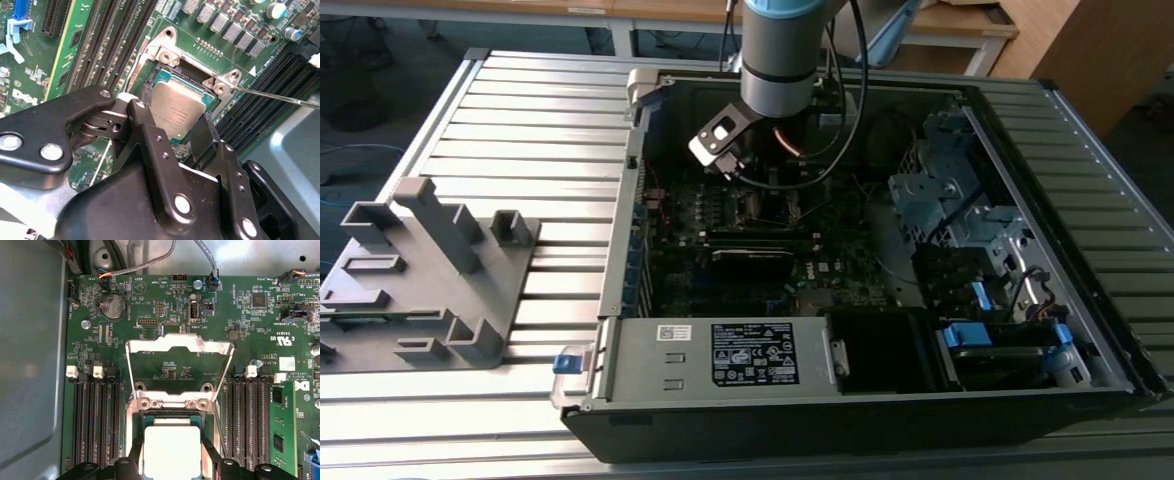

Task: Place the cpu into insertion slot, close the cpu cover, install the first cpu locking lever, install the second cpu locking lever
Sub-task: 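Place the cpu into insertion slot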

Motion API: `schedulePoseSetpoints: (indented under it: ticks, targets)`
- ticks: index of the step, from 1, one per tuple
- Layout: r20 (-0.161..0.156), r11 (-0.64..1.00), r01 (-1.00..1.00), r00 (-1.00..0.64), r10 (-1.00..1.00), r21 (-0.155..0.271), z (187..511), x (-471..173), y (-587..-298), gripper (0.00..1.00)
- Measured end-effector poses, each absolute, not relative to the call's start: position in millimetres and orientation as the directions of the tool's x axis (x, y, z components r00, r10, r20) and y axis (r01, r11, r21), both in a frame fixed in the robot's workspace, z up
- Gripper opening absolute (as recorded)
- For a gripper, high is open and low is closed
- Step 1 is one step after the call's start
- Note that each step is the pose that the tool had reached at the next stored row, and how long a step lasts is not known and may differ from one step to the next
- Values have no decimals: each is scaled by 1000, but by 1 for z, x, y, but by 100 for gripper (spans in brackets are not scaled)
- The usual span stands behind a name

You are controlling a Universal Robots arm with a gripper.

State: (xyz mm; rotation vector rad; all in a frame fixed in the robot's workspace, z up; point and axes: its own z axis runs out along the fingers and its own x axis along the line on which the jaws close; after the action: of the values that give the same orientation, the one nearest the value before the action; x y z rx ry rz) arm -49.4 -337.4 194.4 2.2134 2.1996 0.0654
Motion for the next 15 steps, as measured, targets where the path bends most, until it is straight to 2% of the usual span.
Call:
schedulePoseSetpoints:
  ticks: [15]
  targets:
    - [15, -6, 999, 6, 1000, 44, 192, -49, -337, 54]
